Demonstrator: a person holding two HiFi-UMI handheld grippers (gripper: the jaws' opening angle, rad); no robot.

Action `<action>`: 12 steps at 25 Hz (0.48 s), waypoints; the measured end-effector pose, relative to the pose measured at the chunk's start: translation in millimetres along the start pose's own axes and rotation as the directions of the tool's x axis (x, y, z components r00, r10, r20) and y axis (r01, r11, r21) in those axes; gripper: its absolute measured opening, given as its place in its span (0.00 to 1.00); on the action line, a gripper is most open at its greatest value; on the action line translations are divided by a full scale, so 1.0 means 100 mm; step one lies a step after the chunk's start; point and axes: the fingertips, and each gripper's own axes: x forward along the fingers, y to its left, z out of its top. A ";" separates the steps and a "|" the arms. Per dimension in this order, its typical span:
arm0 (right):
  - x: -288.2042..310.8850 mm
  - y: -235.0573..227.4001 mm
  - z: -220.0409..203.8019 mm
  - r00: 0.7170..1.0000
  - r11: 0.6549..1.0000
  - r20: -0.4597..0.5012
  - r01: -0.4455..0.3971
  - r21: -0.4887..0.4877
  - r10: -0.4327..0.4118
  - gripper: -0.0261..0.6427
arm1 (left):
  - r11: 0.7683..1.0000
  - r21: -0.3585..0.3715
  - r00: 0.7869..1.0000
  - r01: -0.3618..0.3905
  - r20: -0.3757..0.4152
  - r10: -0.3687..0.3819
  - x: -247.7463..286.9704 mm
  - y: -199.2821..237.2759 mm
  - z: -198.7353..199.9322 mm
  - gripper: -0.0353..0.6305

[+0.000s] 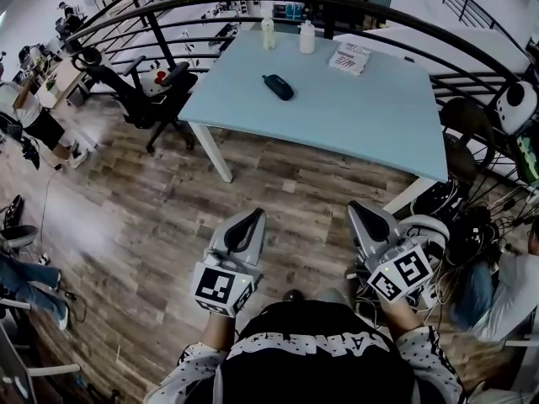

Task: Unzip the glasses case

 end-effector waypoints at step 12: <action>0.46 0.00 -0.06 0.997 0.997 -0.007 -0.076 0.007 0.077 0.04 | 0.994 0.011 0.994 -0.108 -0.020 0.108 -0.11 0.40 -0.03 0.05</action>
